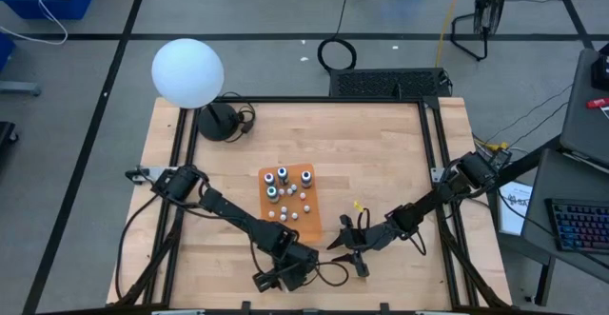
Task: Pick & Place food coloring
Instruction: Put the small orange food coloring bottle into the orange bin
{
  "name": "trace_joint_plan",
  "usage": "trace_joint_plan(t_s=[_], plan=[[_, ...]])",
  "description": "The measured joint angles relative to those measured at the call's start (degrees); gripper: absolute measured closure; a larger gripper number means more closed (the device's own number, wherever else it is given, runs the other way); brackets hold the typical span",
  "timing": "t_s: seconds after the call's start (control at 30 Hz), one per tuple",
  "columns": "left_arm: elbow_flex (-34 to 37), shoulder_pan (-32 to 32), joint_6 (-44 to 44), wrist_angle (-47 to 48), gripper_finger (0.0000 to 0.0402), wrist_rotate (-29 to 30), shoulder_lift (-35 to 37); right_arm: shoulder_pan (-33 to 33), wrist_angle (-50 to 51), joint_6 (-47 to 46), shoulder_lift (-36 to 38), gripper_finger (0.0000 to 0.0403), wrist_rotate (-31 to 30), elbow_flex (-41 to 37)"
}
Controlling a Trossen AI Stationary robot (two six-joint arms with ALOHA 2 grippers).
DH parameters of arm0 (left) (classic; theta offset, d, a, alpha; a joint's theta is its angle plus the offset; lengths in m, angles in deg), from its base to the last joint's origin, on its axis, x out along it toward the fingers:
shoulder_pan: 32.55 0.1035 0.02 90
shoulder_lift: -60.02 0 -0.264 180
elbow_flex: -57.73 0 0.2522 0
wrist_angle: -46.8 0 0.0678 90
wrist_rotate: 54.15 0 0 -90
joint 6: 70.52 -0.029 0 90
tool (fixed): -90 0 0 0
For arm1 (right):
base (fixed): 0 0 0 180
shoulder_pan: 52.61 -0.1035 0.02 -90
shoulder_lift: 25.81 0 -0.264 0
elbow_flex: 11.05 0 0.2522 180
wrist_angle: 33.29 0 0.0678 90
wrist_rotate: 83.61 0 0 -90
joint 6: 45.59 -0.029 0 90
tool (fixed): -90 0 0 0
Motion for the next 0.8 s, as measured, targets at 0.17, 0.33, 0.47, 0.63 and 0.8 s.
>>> trace_joint_plan(t_s=[0.17, 0.33, 0.47, 0.63, 0.8], plan=[[0.04, 0.22, -0.68, 0.19, 0.0219, 0.30, 0.00, 0.00, 0.00, -0.01, 0.00, 0.0243, 0.00, 0.00], [0.07, 0.74, -2.02, 0.68, 0.0272, 0.68, 0.00, 0.00, 0.00, 0.00, 0.00, 0.0243, -0.02, 0.00], [0.07, 0.96, -2.66, 0.70, 0.0308, 1.37, 0.00, 0.00, 0.00, -0.01, 0.00, 0.0243, -0.04, 0.00], [0.07, 0.96, -3.92, 0.61, 0.0332, 1.95, 0.00, 0.00, 0.00, -0.01, 0.01, 0.0243, -0.05, 0.00], [0.27, 0.01, -4.06, 1.72, 0.0333, 8.52, 2.23, 0.00, -1.43, 0.51, 0.00, 0.0243, -0.11, 0.00]])
